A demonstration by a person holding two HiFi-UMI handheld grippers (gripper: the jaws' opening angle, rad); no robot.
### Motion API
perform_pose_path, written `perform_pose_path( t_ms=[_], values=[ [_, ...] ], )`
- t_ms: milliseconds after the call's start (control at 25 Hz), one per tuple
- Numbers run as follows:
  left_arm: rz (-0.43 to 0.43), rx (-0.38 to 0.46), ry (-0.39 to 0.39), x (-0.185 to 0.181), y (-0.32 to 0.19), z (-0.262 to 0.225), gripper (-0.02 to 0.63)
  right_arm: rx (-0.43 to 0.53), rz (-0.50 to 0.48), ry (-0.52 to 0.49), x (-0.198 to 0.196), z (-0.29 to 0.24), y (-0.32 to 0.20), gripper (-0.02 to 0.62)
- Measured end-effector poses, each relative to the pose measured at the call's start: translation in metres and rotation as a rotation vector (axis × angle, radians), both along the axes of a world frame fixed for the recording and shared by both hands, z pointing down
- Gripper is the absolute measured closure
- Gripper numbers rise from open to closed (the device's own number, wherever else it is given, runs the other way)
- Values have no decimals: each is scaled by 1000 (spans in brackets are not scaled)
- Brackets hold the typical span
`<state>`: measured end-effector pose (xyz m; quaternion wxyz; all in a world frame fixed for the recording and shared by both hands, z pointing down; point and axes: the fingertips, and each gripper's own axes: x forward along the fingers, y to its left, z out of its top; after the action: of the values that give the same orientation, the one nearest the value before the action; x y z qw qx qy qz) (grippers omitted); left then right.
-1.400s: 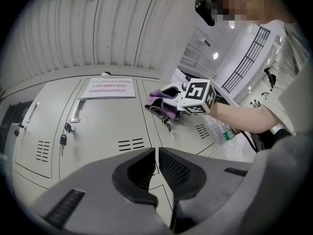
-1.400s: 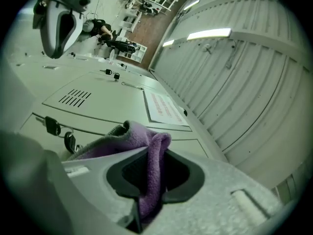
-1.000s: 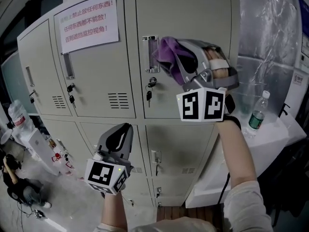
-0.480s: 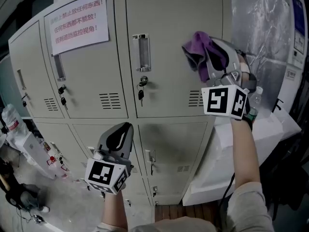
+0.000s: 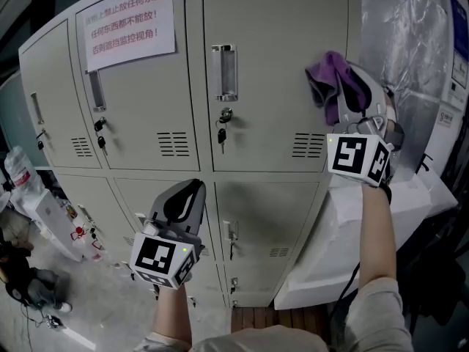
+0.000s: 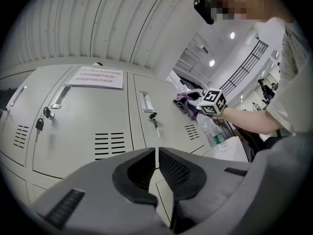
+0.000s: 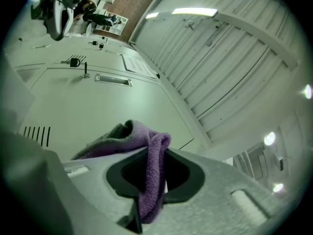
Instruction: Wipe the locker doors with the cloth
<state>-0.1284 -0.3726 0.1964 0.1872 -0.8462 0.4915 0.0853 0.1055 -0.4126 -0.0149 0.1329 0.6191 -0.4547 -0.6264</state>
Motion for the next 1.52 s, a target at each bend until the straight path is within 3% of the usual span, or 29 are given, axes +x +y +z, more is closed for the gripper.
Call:
perform_pose_path(
  t_ms=[200,520,760,840,1040,1520],
  values=[
    [-33,-5,0,-11,4,1,588,44,-107,49,-40,17,23,540],
    [-70,-6,-3,-23,11,5,588,-87,-249,205,-142,75,8,537],
    [-118,-22,16,-42,15,7,588,-142,-285,210,-178,100,4,545],
    [-128,-22,17,-46,15,9,588,-158,-274,203,-178,102,0,548],
    [-117,-18,13,-42,12,12,588,-145,-144,278,-163,103,-9,548],
    [-55,-21,6,-17,2,10,588,-152,-53,147,-62,113,-10,549]
  ],
)
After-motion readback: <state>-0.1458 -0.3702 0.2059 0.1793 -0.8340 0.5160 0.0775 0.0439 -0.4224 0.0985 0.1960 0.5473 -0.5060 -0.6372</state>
